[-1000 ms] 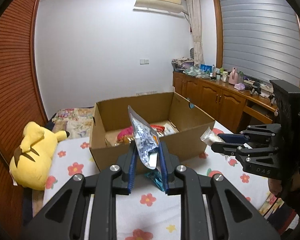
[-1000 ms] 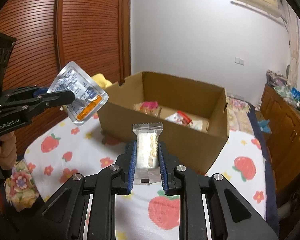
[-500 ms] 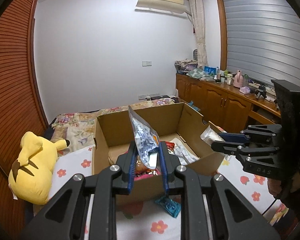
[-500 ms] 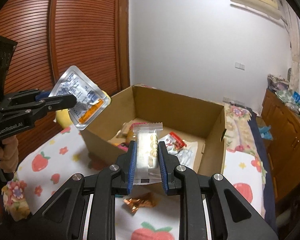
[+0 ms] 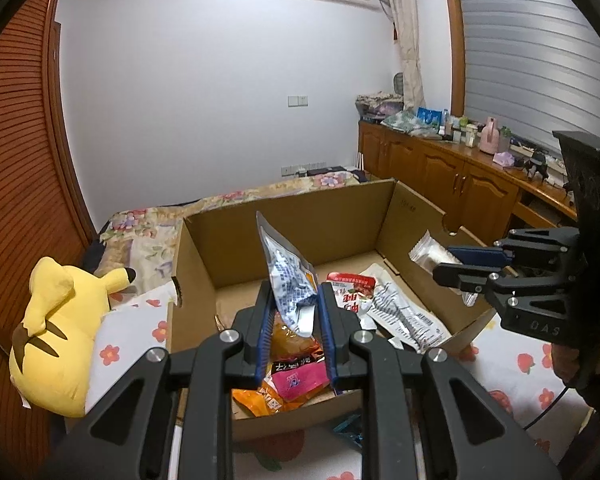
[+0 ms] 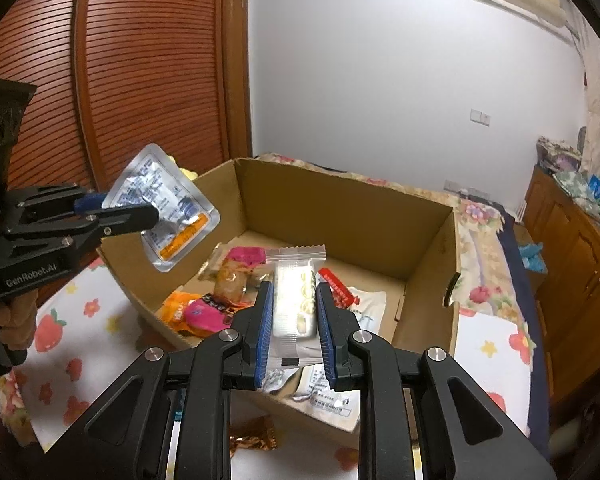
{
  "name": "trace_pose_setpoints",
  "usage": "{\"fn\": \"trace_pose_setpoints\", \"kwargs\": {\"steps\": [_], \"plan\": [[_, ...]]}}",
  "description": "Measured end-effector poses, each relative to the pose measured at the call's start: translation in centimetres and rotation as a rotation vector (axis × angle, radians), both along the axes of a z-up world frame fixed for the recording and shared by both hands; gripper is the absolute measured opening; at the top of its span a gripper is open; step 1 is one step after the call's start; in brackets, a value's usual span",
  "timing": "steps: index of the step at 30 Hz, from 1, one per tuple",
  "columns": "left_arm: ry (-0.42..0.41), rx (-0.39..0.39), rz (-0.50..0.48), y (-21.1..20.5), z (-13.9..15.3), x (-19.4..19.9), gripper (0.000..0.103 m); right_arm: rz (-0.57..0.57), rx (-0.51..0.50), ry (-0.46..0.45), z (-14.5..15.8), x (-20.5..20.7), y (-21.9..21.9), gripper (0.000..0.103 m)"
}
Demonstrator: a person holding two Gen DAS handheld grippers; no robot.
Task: Organize snacks
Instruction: 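Lift the bar pack and silver pouch and carry them over the box, then open both grippers to release the snacks into the box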
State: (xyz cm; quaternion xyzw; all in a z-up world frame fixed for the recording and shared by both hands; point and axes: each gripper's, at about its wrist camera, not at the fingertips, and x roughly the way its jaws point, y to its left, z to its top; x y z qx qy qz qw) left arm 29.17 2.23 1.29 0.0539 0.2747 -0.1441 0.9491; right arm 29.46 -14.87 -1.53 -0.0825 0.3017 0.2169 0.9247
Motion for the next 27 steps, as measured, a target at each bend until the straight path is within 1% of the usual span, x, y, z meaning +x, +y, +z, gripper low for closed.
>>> {"fn": "trace_pose_setpoints", "kwargs": {"steps": [14, 22, 24, 27], "plan": [[0.054, 0.021, 0.015, -0.3, -1.6, 2.1, 0.02, 0.006, -0.017, 0.071, -1.0, 2.1, 0.6, 0.019], [0.053, 0.019, 0.023, 0.0, -1.6, 2.0, 0.021, 0.009, -0.006, 0.105, -1.6, 3.0, 0.7, 0.02], [0.055, 0.013, 0.025, 0.2, -1.6, 1.8, 0.021, 0.005, -0.001, 0.11, -1.7, 3.1, 0.7, 0.022], [0.054, 0.009, 0.026, 0.4, -1.6, 1.3, 0.022, -0.006, 0.015, 0.112, -1.8, 3.1, 0.4, 0.022]]}}
